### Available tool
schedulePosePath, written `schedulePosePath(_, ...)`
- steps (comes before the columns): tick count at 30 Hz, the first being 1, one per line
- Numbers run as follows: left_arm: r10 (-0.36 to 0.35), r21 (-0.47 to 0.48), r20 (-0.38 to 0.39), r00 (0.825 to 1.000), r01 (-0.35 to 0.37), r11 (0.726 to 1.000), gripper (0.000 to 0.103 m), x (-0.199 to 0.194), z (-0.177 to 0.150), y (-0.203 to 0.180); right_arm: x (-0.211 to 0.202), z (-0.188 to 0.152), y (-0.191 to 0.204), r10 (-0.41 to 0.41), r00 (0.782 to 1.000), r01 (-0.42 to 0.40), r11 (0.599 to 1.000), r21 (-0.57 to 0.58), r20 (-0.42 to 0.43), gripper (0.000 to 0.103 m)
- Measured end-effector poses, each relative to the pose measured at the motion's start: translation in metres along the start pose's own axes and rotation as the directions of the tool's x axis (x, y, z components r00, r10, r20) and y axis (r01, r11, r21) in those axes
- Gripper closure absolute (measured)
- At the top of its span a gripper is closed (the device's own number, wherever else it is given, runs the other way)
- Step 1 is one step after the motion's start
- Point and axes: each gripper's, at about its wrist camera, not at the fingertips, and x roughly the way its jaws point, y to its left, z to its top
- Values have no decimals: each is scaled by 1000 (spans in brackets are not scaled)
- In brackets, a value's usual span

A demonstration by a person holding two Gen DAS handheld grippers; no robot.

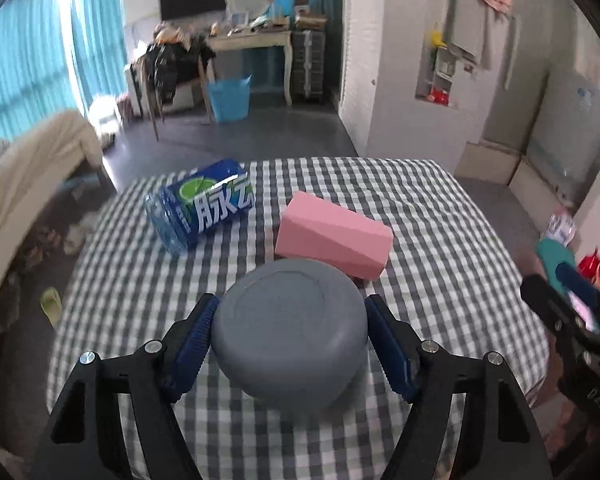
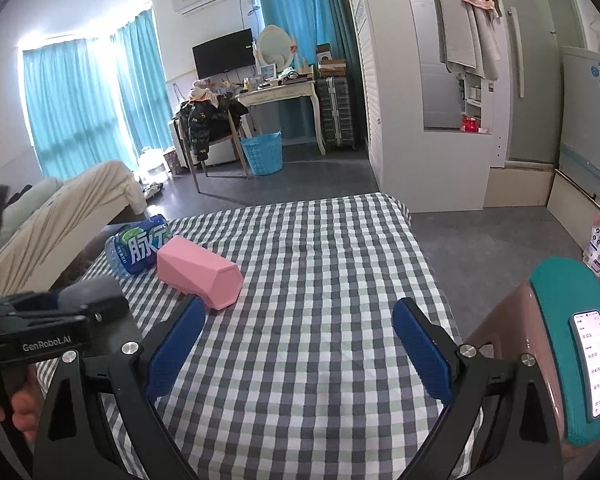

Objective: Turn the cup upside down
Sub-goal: 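Rotate the held gray cup with the left gripper so its opening faces down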

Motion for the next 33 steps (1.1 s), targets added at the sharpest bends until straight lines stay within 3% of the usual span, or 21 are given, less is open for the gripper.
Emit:
schedulePosePath(10, -22, 13, 67, 997, 22, 1000, 27, -4, -15, -8, -3, -4, 7, -14, 1000, 14, 1000, -14, -4, 8)
schedulePosePath(15, -32, -3, 162, 986, 33, 999, 25, -7, -15, -6, -3, -5, 9, -16, 1000, 16, 1000, -25, -8, 8)
schedulePosePath(21, -97, -12, 132, 986, 99, 995, 22, 5, -16, -8, -1, -8, 7, -24, 999, 24, 1000, -19, -20, 8)
schedulePosePath(26, -86, 8, 86, 993, 86, 996, 22, 21, -23, -13, 1, -11, 6, -24, 999, 23, 999, -23, -28, 8)
schedulePosePath(29, -137, -29, 74, 988, 139, 990, 30, 31, -26, -7, 3, -10, 8, -22, 999, 21, 1000, -24, -33, 8)
schedulePosePath(33, -108, -27, 101, 989, 111, 993, 30, 32, -25, -14, 4, -10, 6, -27, 999, 26, 999, -21, -32, 8)
